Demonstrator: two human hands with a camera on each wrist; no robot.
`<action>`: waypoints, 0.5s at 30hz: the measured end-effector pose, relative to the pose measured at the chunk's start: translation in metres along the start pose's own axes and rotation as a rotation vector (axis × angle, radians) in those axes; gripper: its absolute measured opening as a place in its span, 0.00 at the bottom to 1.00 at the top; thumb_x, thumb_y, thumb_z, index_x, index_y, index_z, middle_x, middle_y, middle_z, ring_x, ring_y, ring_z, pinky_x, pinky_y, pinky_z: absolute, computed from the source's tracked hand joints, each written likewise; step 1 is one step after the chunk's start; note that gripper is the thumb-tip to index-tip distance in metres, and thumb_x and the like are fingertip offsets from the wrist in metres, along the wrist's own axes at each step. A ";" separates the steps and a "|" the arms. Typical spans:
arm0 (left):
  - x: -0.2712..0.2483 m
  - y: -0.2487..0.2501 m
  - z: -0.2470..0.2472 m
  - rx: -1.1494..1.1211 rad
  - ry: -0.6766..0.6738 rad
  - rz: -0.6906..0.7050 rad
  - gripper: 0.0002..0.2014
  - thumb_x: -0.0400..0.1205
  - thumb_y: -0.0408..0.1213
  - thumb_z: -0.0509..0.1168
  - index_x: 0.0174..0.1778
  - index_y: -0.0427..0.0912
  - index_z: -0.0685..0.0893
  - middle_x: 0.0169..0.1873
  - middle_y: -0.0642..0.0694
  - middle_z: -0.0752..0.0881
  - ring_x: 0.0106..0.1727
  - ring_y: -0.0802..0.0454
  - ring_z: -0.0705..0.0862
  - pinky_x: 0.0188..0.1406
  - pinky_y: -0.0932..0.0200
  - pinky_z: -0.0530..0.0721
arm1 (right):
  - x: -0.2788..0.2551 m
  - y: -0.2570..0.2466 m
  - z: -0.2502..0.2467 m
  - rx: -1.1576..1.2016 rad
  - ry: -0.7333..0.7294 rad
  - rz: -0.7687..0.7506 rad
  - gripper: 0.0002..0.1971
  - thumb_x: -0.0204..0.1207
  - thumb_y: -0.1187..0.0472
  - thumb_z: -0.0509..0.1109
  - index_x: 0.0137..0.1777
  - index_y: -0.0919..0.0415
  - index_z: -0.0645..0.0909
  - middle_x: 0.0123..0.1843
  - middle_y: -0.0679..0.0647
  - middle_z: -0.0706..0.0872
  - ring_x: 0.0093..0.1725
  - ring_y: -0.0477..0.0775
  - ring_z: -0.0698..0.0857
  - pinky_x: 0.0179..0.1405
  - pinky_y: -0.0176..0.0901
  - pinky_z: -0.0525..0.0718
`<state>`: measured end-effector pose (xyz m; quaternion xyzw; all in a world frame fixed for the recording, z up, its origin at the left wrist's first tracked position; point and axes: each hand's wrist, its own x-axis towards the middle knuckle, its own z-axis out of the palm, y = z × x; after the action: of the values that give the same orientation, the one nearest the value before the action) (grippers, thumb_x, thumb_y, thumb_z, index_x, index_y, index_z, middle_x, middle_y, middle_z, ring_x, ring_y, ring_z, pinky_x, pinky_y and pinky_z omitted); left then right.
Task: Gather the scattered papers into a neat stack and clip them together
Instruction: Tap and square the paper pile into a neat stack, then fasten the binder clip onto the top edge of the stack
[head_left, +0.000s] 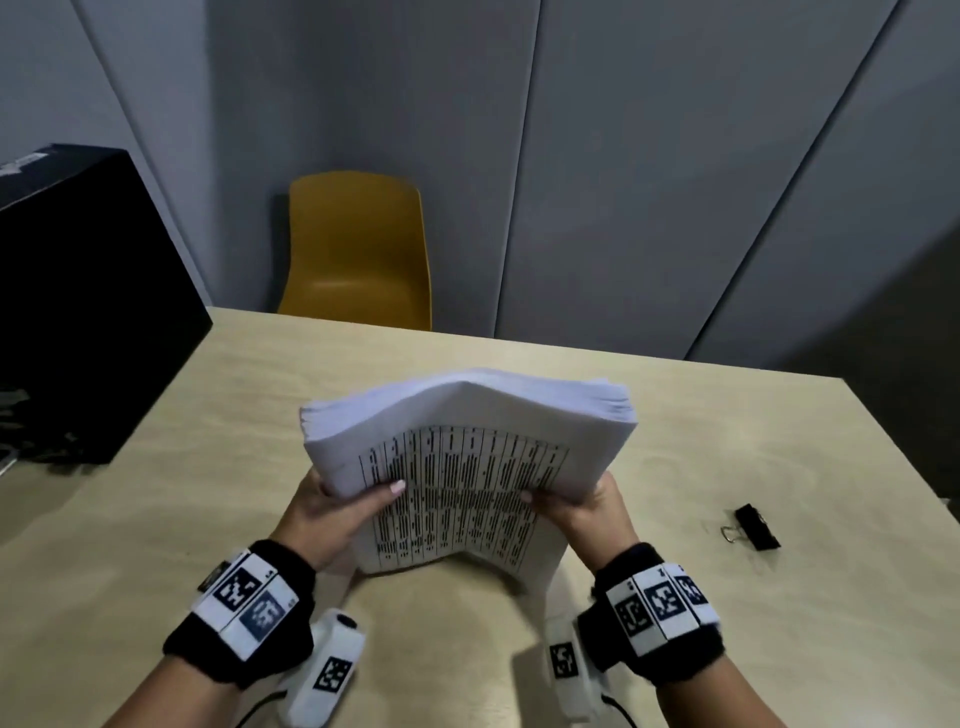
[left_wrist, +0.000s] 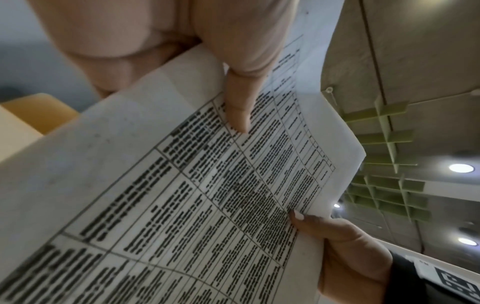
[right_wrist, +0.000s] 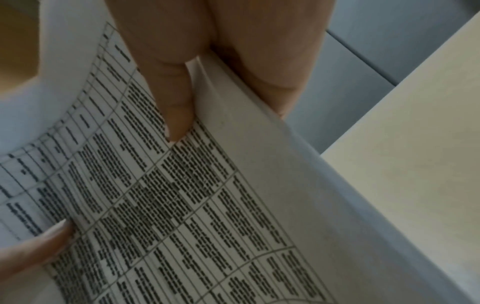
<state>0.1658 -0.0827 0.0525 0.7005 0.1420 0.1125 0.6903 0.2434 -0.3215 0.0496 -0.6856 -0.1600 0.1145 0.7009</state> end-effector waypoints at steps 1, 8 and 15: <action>0.002 0.002 -0.001 0.014 0.009 0.012 0.15 0.65 0.27 0.78 0.42 0.48 0.84 0.29 0.66 0.90 0.36 0.71 0.87 0.41 0.72 0.85 | 0.002 -0.001 -0.002 0.021 0.008 -0.006 0.17 0.59 0.76 0.77 0.32 0.49 0.90 0.32 0.42 0.92 0.36 0.38 0.88 0.39 0.36 0.88; -0.003 -0.014 0.002 0.071 -0.016 -0.046 0.17 0.67 0.27 0.77 0.43 0.52 0.83 0.28 0.70 0.88 0.35 0.74 0.86 0.44 0.65 0.84 | 0.000 0.022 0.001 -0.047 0.038 0.092 0.22 0.63 0.80 0.75 0.31 0.47 0.91 0.33 0.42 0.92 0.38 0.40 0.89 0.45 0.42 0.87; -0.003 -0.014 0.003 0.088 -0.020 -0.066 0.18 0.58 0.40 0.80 0.42 0.53 0.85 0.32 0.66 0.90 0.40 0.67 0.88 0.48 0.63 0.83 | -0.009 0.030 0.002 -0.067 0.082 0.162 0.19 0.63 0.78 0.75 0.32 0.49 0.89 0.32 0.41 0.92 0.38 0.38 0.89 0.45 0.40 0.86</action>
<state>0.1635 -0.0859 0.0388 0.7262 0.1630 0.0764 0.6635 0.2355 -0.3220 0.0194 -0.7234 -0.0792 0.1373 0.6720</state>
